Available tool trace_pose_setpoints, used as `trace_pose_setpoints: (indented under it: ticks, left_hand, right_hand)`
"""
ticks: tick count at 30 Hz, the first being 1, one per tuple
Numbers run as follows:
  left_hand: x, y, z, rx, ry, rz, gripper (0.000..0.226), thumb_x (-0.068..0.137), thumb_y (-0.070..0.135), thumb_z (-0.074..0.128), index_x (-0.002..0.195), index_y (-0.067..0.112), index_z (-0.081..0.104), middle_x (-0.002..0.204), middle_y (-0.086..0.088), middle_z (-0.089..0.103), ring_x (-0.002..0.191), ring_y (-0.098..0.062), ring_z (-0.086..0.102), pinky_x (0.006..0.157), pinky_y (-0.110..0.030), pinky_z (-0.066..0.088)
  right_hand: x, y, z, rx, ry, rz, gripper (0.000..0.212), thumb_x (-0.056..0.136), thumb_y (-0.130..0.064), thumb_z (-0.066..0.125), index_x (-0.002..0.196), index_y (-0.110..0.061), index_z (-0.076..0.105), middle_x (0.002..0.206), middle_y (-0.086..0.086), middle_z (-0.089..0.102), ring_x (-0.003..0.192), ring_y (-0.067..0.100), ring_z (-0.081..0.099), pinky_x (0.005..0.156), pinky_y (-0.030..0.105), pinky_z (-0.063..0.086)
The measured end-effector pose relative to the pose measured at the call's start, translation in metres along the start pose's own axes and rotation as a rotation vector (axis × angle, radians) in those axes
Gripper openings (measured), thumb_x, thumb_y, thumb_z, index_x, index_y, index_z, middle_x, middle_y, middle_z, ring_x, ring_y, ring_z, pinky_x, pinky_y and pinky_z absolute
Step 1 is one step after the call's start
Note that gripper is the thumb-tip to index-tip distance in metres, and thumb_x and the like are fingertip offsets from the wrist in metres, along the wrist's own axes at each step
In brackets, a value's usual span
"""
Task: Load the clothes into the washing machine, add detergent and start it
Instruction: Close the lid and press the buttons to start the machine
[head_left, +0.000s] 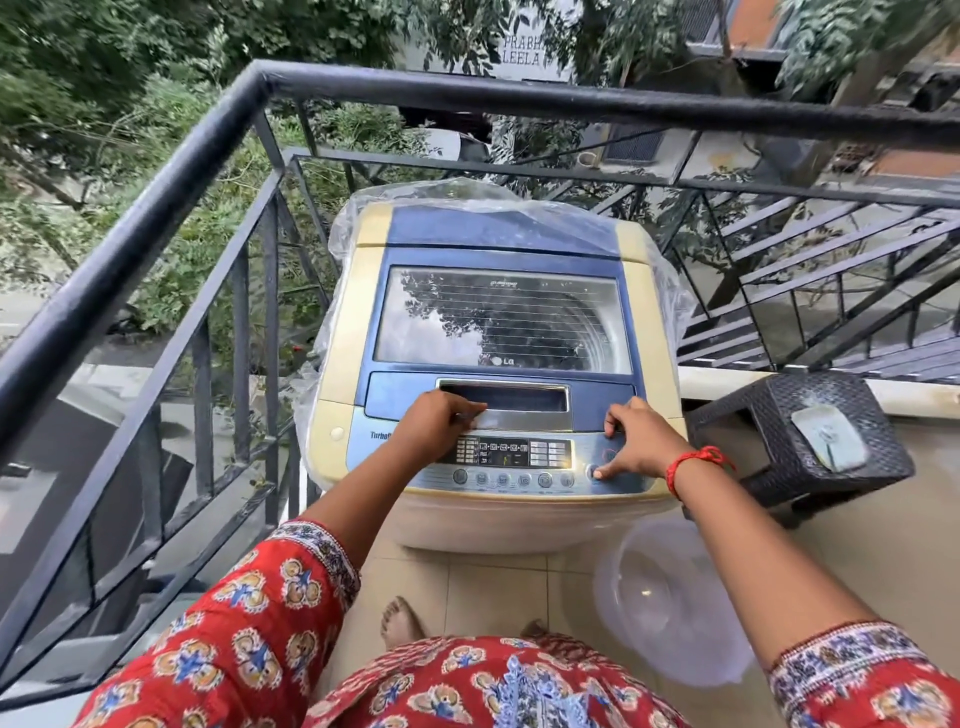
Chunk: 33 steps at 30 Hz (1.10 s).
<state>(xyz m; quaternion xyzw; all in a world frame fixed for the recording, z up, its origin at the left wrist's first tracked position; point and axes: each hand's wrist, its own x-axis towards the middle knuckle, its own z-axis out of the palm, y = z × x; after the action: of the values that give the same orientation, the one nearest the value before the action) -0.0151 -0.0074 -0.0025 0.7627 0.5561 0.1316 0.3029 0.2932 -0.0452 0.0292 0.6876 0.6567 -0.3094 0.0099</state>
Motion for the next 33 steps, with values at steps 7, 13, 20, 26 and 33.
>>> trace_pose_setpoints:
  ticks: [7,13,20,26,33]
  left_hand:
    - [-0.003,0.017,-0.006,-0.198,0.052,-0.016,0.032,0.088,0.023,0.069,0.120,0.019,0.068,0.108,-0.002,0.073,0.088,-0.007,0.068,0.076,-0.011,0.047]
    - [0.003,0.029,-0.006,-0.802,0.043,-0.206,0.027,0.094,0.022,0.062,0.093,-0.003,0.074,0.063,0.004,0.062,0.055,-0.001,0.049,0.055,-0.011,0.039]
    - [0.019,0.031,-0.004,-0.978,-0.263,-0.237,0.046,0.103,0.029,0.039,0.106,-0.006,0.068,0.088,-0.010,0.075,0.092,-0.025,0.071,0.089,-0.032,0.056]
    - [0.023,0.028,-0.004,-1.015,-0.310,-0.224,0.054,0.104,0.035,0.032,0.095,0.000,0.073,0.092,-0.016,0.075,0.094,-0.029,0.070,0.090,-0.037,0.056]
    - [0.019,0.026,-0.004,-1.019,-0.268,-0.211,0.051,0.097,0.043,0.038,0.103,0.004,0.071,0.096,-0.015,0.074,0.100,-0.029,0.069,0.093,-0.039,0.054]
  right_hand:
    - [0.010,-0.042,0.010,0.692,0.163,-0.095,0.030,0.094,-0.036,0.057,0.084,-0.013,0.073,0.089,0.007,0.074,0.077,0.009,0.069,0.080,0.030,0.057]
    - [0.039,-0.063,0.028,1.084,-0.093,-0.111,0.050,0.103,-0.028,0.037,0.085,0.000,0.075,0.091,0.023,0.073,0.092,0.040,0.068,0.089,0.050,0.046]
    - [0.045,-0.074,0.030,1.129,-0.095,-0.171,0.053,0.104,-0.021,0.032,0.075,-0.002,0.072,0.073,0.011,0.075,0.076,0.023,0.073,0.065,0.023,0.056]
    - [0.047,-0.070,0.034,1.139,-0.084,-0.192,0.054,0.105,-0.017,0.029,0.074,-0.004,0.072,0.074,0.009,0.074,0.077,0.021,0.073,0.072,0.024,0.057]
    - [0.051,-0.066,0.038,1.115,-0.056,-0.245,0.050,0.097,-0.027,0.035,0.086,0.005,0.071,0.092,0.028,0.070,0.090,0.031,0.072,0.074,0.024,0.055]
